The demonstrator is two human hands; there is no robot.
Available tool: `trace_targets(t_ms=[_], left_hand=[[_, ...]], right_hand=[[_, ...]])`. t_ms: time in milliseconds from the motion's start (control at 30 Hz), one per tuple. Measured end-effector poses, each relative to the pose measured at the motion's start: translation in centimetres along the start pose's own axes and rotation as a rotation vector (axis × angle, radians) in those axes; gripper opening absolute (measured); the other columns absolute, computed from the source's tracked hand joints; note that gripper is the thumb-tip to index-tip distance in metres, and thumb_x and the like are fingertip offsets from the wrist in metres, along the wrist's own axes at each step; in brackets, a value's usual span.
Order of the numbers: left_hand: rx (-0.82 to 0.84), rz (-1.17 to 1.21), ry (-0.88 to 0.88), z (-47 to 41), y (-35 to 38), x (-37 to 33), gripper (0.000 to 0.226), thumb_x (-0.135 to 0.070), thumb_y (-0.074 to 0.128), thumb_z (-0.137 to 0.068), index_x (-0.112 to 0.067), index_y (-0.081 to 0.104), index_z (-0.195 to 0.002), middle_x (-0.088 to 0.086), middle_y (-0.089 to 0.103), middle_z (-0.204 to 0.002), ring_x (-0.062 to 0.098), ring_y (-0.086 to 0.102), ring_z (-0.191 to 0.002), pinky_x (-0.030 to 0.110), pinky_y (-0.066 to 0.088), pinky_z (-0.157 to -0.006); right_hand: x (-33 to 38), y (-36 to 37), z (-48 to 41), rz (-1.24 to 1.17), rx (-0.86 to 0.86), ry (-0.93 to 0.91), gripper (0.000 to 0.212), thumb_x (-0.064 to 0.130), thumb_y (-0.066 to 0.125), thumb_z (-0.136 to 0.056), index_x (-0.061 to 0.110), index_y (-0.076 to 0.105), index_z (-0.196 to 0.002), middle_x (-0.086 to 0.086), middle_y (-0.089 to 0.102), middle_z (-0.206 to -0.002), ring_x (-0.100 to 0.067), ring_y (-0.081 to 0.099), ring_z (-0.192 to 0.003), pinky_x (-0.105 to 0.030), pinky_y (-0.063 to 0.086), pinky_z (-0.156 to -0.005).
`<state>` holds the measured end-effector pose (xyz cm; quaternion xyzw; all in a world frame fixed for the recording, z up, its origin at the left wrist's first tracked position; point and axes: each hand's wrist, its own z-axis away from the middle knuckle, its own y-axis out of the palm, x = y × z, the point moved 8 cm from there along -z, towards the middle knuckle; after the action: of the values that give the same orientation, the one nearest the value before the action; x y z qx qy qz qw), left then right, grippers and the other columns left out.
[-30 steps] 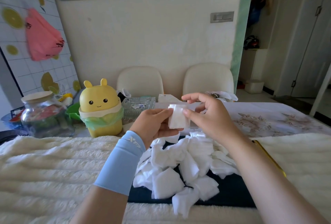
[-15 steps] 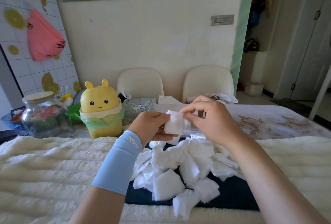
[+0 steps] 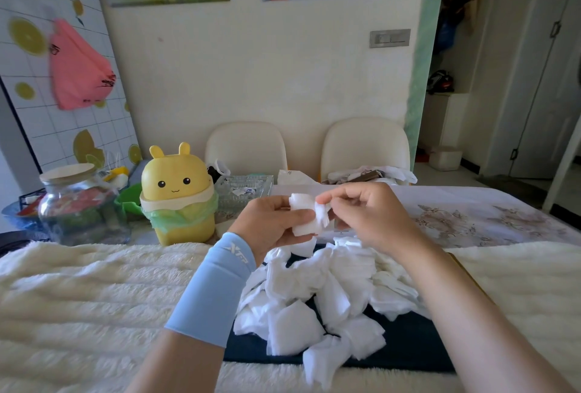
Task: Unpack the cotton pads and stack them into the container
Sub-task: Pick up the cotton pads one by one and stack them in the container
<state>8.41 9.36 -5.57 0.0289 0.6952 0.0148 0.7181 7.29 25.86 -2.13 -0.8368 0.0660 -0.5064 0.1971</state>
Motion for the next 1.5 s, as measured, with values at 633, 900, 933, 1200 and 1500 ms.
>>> trace_targets(t_ms=[633, 900, 933, 1200, 1500], left_hand=[[0.178, 0.045, -0.068, 0.5, 1.6, 0.4, 0.019, -0.006, 0.067, -0.091, -0.003, 0.064, -0.11, 0.009, 0.072, -0.094, 0.017, 0.07, -0.078, 0.02, 0.057, -0.064], [0.096, 0.035, -0.041, -0.2, 0.7, 0.5, 0.025, -0.006, 0.067, -0.091, 0.002, 0.064, -0.115, 0.011, 0.072, -0.093, 0.017, 0.071, -0.08, 0.023, 0.057, -0.064], [0.077, 0.017, -0.019, -0.2, 0.5, 0.4, 0.027, -0.004, 0.069, -0.089, 0.001, 0.065, -0.115, 0.012, 0.072, -0.097, 0.018, 0.071, -0.083, 0.024, 0.057, -0.065], [0.044, -0.035, 0.09, -0.8, 0.5, -0.2, 0.025, -0.009, 0.07, -0.089, 0.001, 0.068, -0.113, 0.021, 0.072, -0.109, 0.024, 0.07, -0.09, 0.025, 0.056, -0.07], [0.027, -0.109, 0.055, -0.7, 0.6, 0.1, 0.029, -0.003, 0.077, -0.081, 0.001, 0.067, -0.108, 0.007, 0.07, -0.087, 0.012, 0.064, -0.068, 0.019, 0.054, -0.063]], right_hand=[[0.5, 0.2, -0.2, 0.048, 0.036, -0.028, 0.028, 0.005, 0.067, -0.089, 0.031, 0.074, -0.086, 0.017, 0.066, -0.065, 0.001, 0.056, -0.062, -0.017, 0.047, -0.065], [-0.3, 0.2, 0.0, -0.176, 0.054, 0.081, 0.033, -0.005, 0.055, -0.093, 0.02, 0.076, -0.087, -0.007, 0.075, -0.081, -0.021, 0.068, -0.076, -0.045, 0.059, -0.083], [-0.3, 0.4, 0.0, -0.243, 0.073, 0.101, 0.03, -0.004, 0.053, -0.095, 0.016, 0.076, -0.094, -0.006, 0.075, -0.083, -0.019, 0.069, -0.076, -0.042, 0.058, -0.082], [-1.9, 0.6, -0.2, -0.226, 0.105, 0.191, 0.028, 0.008, 0.077, -0.086, 0.016, 0.073, -0.112, -0.005, 0.077, -0.094, -0.013, 0.064, -0.07, -0.033, 0.054, -0.071], [-2.3, 0.1, -0.2, -0.154, 0.074, 0.22, 0.015, 0.027, 0.084, -0.08, 0.015, 0.078, -0.088, 0.01, 0.072, -0.072, 0.003, 0.055, -0.056, -0.014, 0.045, -0.057]])
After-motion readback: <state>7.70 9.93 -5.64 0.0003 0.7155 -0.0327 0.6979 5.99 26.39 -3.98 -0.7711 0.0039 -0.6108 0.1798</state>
